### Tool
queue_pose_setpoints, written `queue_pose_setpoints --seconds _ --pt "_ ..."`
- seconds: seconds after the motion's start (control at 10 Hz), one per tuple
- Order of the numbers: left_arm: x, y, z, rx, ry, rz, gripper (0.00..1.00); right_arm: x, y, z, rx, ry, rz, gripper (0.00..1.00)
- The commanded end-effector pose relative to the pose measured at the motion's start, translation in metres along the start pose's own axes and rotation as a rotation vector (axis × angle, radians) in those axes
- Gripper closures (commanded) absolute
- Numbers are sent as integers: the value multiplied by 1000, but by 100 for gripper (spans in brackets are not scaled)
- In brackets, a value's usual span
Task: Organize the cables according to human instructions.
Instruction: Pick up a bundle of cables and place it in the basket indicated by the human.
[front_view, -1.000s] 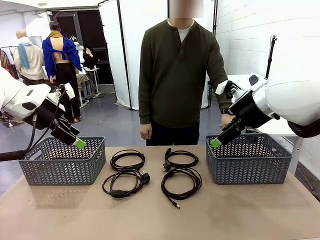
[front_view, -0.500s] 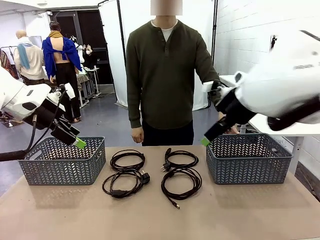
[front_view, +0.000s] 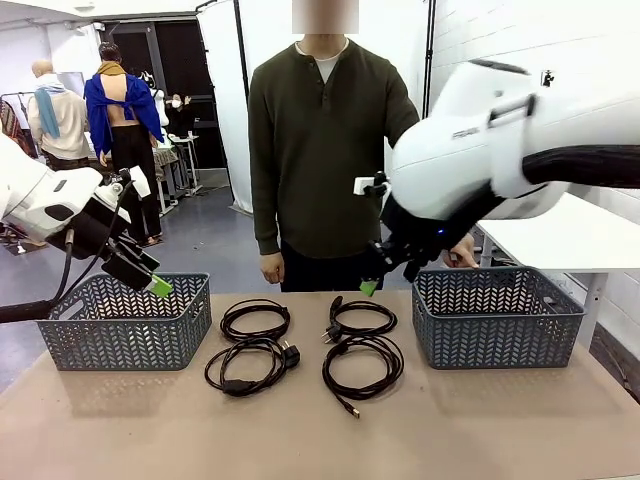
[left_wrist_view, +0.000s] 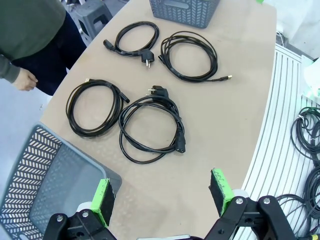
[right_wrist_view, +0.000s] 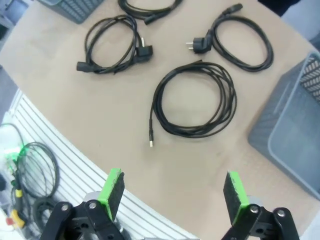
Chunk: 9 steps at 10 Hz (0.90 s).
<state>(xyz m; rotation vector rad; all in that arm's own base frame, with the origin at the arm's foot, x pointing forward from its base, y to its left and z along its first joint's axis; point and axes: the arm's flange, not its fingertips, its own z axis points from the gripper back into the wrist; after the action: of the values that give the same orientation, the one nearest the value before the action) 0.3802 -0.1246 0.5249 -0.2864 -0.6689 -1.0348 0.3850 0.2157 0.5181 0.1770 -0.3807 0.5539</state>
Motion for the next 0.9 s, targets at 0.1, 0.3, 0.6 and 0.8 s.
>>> queue_pose_setpoints --seconds 0.1,0.3,0.6,0.8 --pt "-3 2 -1 -14 -10 -4 0 31 18 -31 -60 77 -65 0" --pt "-3 2 -1 -14 -10 -4 0 37 25 -45 -71 105 -78 0" --pt "-3 2 -1 -14 -10 -4 0 28 23 -46 -44 81 -55 0" --pt "-3 2 -1 -14 -10 -4 0 28 23 -46 -44 81 -55 0"
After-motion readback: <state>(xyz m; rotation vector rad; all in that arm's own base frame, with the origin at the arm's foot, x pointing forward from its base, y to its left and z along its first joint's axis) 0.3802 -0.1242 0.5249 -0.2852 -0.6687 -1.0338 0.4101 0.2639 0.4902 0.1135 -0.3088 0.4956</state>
